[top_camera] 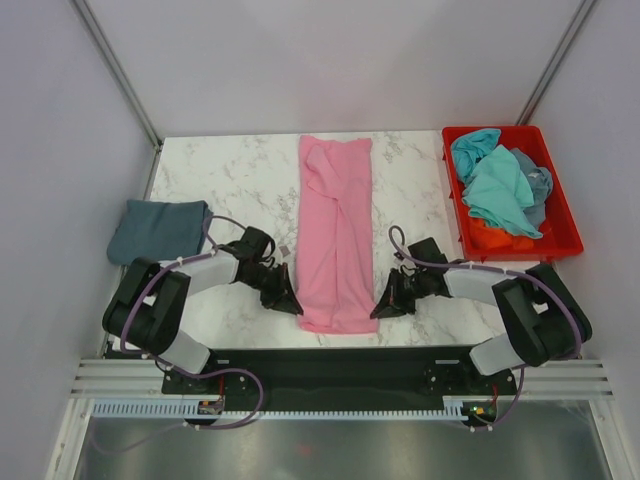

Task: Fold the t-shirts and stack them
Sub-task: Fold the tshirt

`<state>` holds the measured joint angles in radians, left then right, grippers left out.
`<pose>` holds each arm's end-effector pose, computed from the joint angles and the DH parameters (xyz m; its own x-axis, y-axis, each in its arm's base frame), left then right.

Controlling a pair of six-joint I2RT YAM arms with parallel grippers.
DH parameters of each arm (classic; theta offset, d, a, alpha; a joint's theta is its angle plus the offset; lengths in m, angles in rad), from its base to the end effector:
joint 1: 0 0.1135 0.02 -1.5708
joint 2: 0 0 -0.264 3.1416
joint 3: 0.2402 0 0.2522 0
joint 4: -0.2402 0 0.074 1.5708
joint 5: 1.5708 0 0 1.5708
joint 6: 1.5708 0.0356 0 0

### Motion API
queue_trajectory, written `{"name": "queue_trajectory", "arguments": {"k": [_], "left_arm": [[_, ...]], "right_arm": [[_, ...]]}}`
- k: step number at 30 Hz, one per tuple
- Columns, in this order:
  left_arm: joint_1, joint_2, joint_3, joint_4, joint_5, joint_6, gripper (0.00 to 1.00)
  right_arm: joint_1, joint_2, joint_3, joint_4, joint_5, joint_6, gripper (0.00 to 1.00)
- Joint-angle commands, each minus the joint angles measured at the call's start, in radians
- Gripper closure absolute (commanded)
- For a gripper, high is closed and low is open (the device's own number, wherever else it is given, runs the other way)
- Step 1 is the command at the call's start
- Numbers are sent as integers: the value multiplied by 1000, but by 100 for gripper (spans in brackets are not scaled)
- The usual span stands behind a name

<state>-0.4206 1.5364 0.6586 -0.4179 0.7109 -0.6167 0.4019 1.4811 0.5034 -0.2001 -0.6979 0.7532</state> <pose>0.2105 -0.1196 0.1300 -0.9892 -0.0376 0.1416 -0.1237 0.7325 -0.6694 0.1952 0.1078 0.1133 -0.9801 0.1529 0.1267 0.1976 0.6913 0.6950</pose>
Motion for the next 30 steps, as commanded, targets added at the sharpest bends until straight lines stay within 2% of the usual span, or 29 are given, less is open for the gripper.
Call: {"name": "queue_trajectory", "arguments": {"k": [1, 10, 16, 18, 21, 30], "left_arm": [[-14, -51, 81, -42, 38, 34, 98], [-24, -65, 301, -170, 15, 150, 98], [-6, -16, 476, -176, -2, 164, 98], [14, 10, 525, -191, -85, 207, 98], [34, 89, 651, -190, -108, 230, 98], [101, 356, 895, -154, -125, 236, 98]], "right_arm": [[-18, -51, 60, -16, 9, -55, 100], [-95, -94, 260, -59, 3, -127, 100], [-163, 11, 498, -65, 9, -149, 100], [-172, 42, 550, -64, 24, -166, 100], [-178, 123, 657, -56, 41, -181, 100], [-181, 324, 816, -10, 89, -216, 100]]}}
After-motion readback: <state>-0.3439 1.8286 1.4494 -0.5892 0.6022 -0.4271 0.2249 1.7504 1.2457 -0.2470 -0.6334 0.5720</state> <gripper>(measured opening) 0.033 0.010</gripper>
